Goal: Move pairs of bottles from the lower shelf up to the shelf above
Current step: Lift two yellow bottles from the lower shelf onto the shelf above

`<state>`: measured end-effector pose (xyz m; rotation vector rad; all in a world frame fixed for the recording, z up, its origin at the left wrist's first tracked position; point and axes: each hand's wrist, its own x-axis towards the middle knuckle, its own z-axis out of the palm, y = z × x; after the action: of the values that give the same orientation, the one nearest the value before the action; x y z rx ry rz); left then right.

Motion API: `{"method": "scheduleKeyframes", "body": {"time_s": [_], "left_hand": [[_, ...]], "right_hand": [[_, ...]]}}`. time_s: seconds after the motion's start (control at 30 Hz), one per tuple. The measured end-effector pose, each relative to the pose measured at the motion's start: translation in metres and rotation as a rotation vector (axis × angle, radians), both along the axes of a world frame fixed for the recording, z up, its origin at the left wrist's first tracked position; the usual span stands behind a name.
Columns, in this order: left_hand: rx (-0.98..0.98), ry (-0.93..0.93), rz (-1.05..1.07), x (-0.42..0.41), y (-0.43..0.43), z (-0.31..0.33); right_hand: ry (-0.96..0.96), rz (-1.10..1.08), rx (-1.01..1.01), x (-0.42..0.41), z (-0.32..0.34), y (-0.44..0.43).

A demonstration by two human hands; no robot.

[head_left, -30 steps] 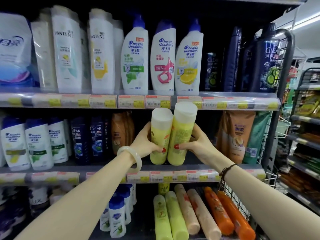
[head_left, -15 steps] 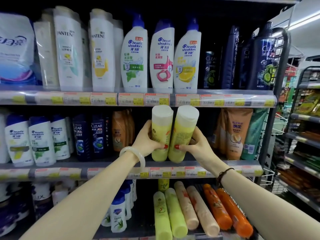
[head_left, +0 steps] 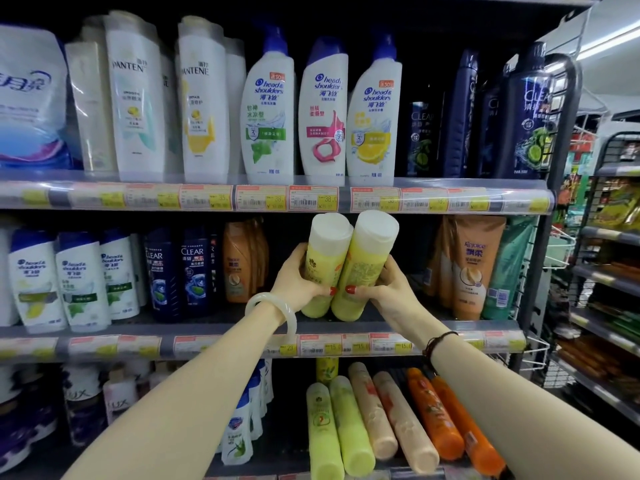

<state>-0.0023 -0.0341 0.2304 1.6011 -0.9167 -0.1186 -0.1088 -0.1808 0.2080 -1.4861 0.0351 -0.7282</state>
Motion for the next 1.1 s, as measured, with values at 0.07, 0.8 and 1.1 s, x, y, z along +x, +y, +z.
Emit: {"method": "scheduleKeyframes", "body": {"time_s": [0.07,0.8,1.1], "left_hand": [[0.023,-0.017,0.002,0.000,-0.004,0.001],[0.015,0.151,0.047,0.043,-0.019,0.006],[0.126,0.116,0.059,0.067,-0.012,0.006]], "right_hand": [[-0.012,0.000,0.016,-0.002,-0.002,-0.001],[0.215,-0.002,-0.037,0.032,0.019,-0.011],[0.256,-0.023,-0.060,0.051,0.017,-0.014]]}}
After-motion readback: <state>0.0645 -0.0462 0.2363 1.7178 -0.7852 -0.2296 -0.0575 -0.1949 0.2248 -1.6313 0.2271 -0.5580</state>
